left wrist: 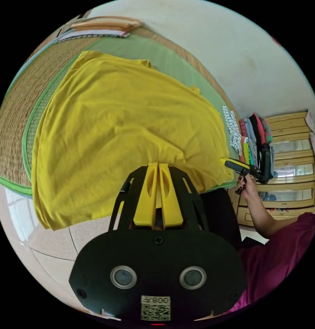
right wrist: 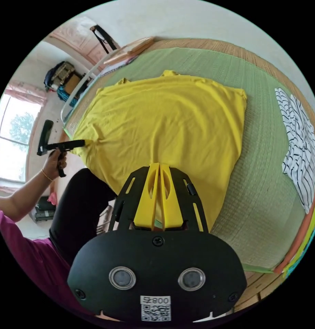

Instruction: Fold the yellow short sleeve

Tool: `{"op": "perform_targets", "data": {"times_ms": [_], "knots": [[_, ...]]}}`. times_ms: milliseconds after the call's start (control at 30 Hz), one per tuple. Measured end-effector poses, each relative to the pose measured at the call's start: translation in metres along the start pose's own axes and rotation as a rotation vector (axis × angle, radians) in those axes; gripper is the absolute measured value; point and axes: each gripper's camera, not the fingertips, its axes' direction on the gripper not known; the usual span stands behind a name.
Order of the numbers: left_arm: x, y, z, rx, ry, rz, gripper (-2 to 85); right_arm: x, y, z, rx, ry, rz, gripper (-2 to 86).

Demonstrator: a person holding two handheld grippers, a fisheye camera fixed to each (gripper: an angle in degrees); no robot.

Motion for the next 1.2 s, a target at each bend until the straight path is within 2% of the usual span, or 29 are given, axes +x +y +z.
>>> {"op": "perform_targets", "data": {"times_ms": [133,300,433,500,633,733,800,867,967,1033,1200], "knots": [[-0.020,0.016,-0.009,0.009,-0.042,-0.028,0.2,0.006,0.004,-0.007,0.029,-0.053,0.058,0.1],[-0.013,0.010,-0.003,0.060,0.020,-0.008,0.2,-0.009,0.001,-0.006,0.023,0.014,-0.007,0.0],[-0.021,0.005,0.025,-0.015,-0.024,0.006,0.3,0.001,-0.001,-0.009,0.005,-0.049,0.024,0.1],[-0.035,0.013,0.019,0.017,-0.001,-0.054,0.3,0.006,0.004,-0.021,0.042,-0.053,0.066,0.1],[-0.064,0.037,0.006,0.075,-0.078,-0.121,0.3,0.005,0.026,-0.037,0.097,-0.054,0.059,0.1],[-0.098,0.053,0.016,0.108,0.045,-0.223,0.3,0.017,0.041,-0.007,-0.005,-0.049,0.084,0.2],[-0.099,0.060,0.017,0.137,0.020,-0.239,0.3,0.031,0.049,-0.010,0.045,-0.132,0.144,0.2],[-0.101,0.067,0.031,0.102,-0.072,-0.235,0.3,0.034,0.053,-0.012,0.063,-0.076,0.158,0.2],[-0.118,0.080,0.040,0.117,-0.027,-0.293,0.4,0.043,0.055,0.003,0.017,-0.066,0.144,0.2],[-0.119,0.091,0.041,0.136,-0.069,-0.336,0.4,0.054,0.057,0.007,0.023,-0.112,0.171,0.3],[-0.084,0.106,0.055,0.182,0.036,-0.235,1.0,0.073,0.086,-0.002,0.119,-0.108,0.234,0.9]]}}
